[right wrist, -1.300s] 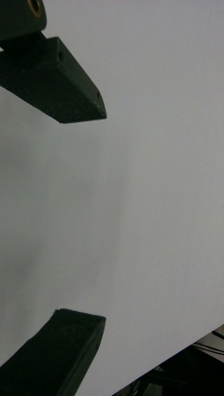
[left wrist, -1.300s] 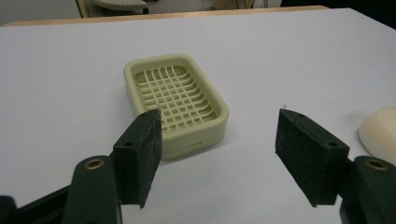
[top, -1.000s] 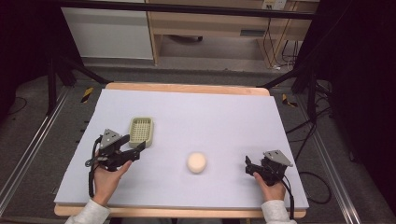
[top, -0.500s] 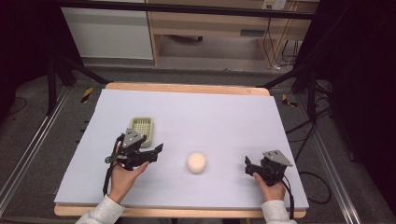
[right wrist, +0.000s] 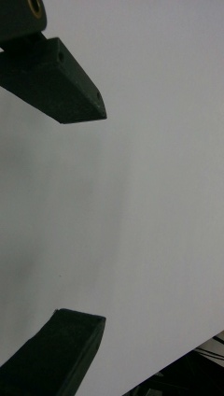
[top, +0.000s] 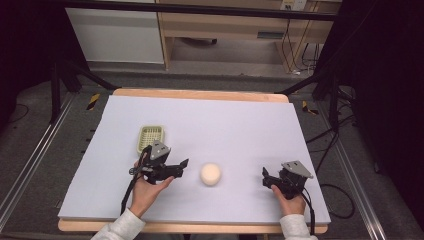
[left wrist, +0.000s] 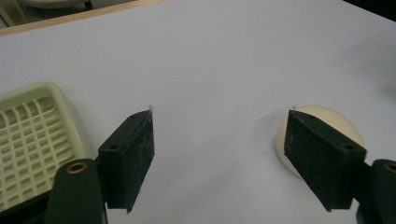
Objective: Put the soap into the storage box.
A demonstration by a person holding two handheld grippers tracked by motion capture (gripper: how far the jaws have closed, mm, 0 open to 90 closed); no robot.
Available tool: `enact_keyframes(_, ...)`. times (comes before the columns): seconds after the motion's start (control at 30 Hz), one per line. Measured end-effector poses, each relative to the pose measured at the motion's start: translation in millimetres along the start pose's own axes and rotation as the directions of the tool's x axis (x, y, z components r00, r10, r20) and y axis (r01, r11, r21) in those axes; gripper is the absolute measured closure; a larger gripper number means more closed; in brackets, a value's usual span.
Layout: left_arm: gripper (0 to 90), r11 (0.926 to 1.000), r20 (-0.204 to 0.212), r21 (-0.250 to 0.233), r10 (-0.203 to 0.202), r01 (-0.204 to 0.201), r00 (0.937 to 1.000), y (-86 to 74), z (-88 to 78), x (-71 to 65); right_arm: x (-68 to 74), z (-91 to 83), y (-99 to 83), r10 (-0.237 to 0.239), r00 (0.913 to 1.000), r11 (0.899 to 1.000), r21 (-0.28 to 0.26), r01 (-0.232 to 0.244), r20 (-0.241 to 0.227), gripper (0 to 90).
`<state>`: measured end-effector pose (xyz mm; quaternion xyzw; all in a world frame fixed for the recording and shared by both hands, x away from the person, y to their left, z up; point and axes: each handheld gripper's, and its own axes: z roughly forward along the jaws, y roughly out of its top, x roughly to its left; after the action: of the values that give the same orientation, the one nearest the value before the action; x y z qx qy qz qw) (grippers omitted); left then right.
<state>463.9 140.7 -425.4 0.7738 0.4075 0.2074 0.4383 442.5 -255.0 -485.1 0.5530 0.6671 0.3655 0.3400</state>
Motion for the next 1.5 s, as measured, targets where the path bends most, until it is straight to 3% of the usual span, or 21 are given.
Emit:
enact_keyframes(0.47,24.1,0.9966,0.063,0.051,0.062,-0.065,0.9961,5.1,17.3,-23.0,0.3,0.2,-0.1,-0.007,1.0000,1.000,0.000,0.007,-0.001,3.7)
enact_keyframes(0.83,21.8,0.9960,0.100,0.070,0.047,-0.055,0.9939,5.7,23.0,-31.1,1.8,0.4,-0.2,-0.020,0.9998,1.000,0.001,0.020,0.006,3.7)
enact_keyframes(1.1,21.3,0.9925,0.127,0.095,0.064,-0.076,0.9898,6.5,29.2,-39.2,1.4,0.5,-0.2,-0.020,0.9998,1.000,0.002,0.020,0.002,3.7)
enact_keyframes(1.5,20.6,0.9872,0.136,0.126,0.079,-0.097,0.9875,8.7,40.7,-54.1,2.9,0.3,-0.4,-0.028,0.9996,1.000,0.001,0.028,0.008,3.8)
